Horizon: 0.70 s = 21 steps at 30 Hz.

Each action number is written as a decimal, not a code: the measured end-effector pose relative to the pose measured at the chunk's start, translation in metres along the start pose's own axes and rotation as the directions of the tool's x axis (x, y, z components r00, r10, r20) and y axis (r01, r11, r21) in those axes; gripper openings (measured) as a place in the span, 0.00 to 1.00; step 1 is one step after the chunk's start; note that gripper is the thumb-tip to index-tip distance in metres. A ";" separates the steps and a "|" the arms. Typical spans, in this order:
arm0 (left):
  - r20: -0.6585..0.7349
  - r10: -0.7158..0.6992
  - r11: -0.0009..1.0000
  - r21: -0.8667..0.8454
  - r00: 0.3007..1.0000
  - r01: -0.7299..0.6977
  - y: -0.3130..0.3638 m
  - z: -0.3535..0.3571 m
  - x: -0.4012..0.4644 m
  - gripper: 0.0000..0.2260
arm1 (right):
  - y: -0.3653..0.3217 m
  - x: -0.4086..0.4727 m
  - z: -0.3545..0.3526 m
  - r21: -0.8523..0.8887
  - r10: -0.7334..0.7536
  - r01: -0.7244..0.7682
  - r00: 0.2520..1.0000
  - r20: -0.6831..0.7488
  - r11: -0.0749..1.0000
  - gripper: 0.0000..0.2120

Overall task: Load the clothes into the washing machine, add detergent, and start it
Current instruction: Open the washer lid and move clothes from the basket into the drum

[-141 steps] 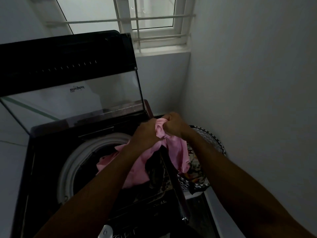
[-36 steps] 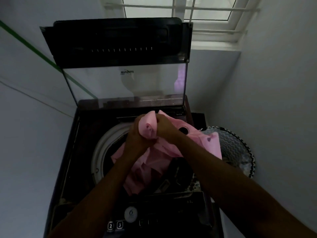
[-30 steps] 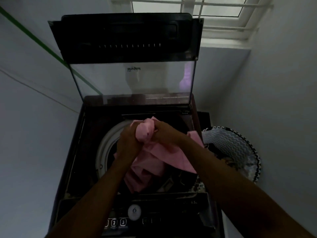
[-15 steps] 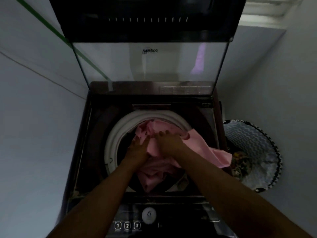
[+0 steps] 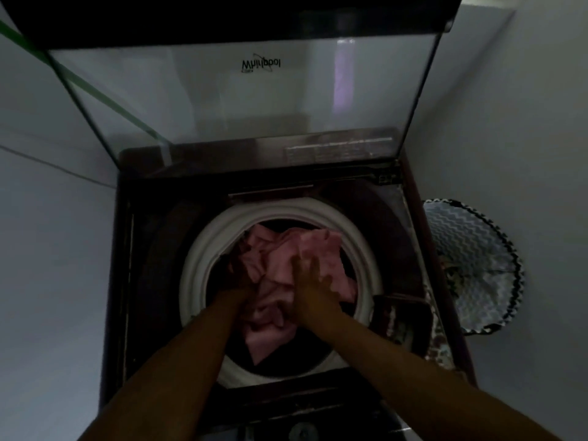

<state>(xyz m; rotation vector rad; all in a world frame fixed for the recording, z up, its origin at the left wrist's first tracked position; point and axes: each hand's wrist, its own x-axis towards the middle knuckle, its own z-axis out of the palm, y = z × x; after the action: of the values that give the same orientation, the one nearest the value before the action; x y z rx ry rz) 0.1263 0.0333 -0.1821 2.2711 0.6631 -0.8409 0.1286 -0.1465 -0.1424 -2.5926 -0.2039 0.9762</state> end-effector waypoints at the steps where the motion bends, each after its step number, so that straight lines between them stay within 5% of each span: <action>1: -0.064 0.068 0.998 0.016 0.996 -0.067 -0.003 -0.002 0.001 0.46 | 0.000 0.016 0.006 0.062 0.032 -0.039 0.994 0.101 0.997 0.51; 6: -0.307 0.345 0.936 0.178 0.887 -0.302 -0.002 0.016 -0.008 0.30 | -0.008 0.085 0.011 0.078 0.202 -0.241 0.919 0.339 0.967 0.58; 8: -0.196 0.429 0.874 0.336 0.882 -0.351 -0.003 0.029 -0.014 0.28 | -0.003 0.100 0.007 0.016 0.236 -0.263 0.891 0.388 0.965 0.57; 11: 0.050 0.297 0.868 0.402 0.953 -0.292 -0.015 0.048 -0.013 0.38 | 0.008 0.123 0.009 -0.020 0.238 -0.249 0.895 0.377 0.968 0.56; 15: 0.075 0.232 0.940 0.240 0.970 -0.244 -0.008 0.030 0.006 0.42 | -0.002 0.131 0.001 -0.082 0.201 -0.184 0.901 0.385 0.980 0.54; 18: 0.050 0.341 0.937 0.058 0.939 -0.343 0.002 -0.002 0.027 0.44 | -0.016 0.128 0.000 0.011 0.173 -0.180 0.960 0.219 0.984 0.43; 21: -0.006 0.391 0.920 0.041 0.920 -0.390 0.012 -0.015 0.024 0.39 | -0.029 0.124 0.011 -0.379 0.144 -0.165 0.986 -0.083 0.911 0.39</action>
<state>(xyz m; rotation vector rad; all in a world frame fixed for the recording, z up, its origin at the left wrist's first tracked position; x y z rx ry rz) 0.1555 0.0413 -0.1856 2.3346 0.1827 -0.6459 0.2142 -0.0849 -0.2143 -3.0316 -0.1951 1.0024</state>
